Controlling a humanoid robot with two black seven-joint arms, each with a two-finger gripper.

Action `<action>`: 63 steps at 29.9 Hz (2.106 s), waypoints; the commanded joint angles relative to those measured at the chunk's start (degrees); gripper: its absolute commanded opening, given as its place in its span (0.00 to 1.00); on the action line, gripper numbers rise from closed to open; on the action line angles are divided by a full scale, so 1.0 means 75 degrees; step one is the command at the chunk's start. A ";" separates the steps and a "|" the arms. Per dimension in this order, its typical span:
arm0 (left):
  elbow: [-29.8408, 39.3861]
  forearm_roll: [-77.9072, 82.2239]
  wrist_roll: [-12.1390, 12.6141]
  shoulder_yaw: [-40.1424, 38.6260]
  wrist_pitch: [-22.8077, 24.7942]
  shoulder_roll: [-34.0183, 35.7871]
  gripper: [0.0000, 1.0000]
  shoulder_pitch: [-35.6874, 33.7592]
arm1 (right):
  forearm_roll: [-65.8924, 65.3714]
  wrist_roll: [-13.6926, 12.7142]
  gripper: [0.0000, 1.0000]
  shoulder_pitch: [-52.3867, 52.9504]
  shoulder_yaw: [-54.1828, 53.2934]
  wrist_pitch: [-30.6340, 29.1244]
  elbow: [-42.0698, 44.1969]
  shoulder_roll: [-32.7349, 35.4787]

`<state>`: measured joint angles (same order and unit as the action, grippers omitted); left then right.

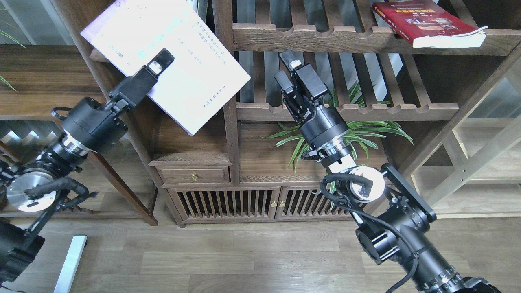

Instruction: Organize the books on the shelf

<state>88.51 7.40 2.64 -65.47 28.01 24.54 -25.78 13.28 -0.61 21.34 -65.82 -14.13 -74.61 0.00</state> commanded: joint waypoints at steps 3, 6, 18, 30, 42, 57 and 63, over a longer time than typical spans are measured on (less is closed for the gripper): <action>0.0011 0.0782 0.0011 -0.0574 -0.0001 0.0395 0.01 -0.0312 | -0.0001 -0.0001 0.82 0.0353 -0.0024 0.0243 -0.0001 0.0000; 0.0023 0.0982 0.0116 -0.0786 -0.0001 0.0630 0.01 -0.0348 | -0.0001 -0.0001 0.82 0.0575 -0.0024 0.0442 -0.0001 0.0000; 0.0293 0.1814 0.0666 -0.1758 -0.0001 0.0935 0.01 -0.0523 | -0.0001 0.0034 0.83 0.0658 -0.0024 0.0700 0.0374 0.0000; 0.0258 0.2622 0.0960 -0.2614 -0.0001 0.1017 0.00 -0.0745 | 0.0023 0.0070 0.84 0.0670 -0.0036 0.0653 0.0386 0.0000; 0.0176 0.3267 0.0960 -0.2497 -0.0662 0.1017 0.01 -0.1320 | 0.0035 0.0070 0.86 0.0670 -0.0036 0.0653 0.0386 0.0000; -0.0164 0.3678 0.0866 -0.2181 -0.2104 0.1005 0.01 -0.1719 | 0.0070 0.0070 0.88 0.0670 -0.0094 0.0618 0.0386 0.0000; -0.0305 0.3889 0.0679 -0.1713 -0.2819 0.0784 0.01 -0.1999 | 0.0070 0.0070 0.88 0.0670 -0.0106 0.0618 0.0386 0.0000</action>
<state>86.86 36.08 8.60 -80.04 9.05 31.55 -39.59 13.80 -0.09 26.32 -66.57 -9.49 -71.72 0.00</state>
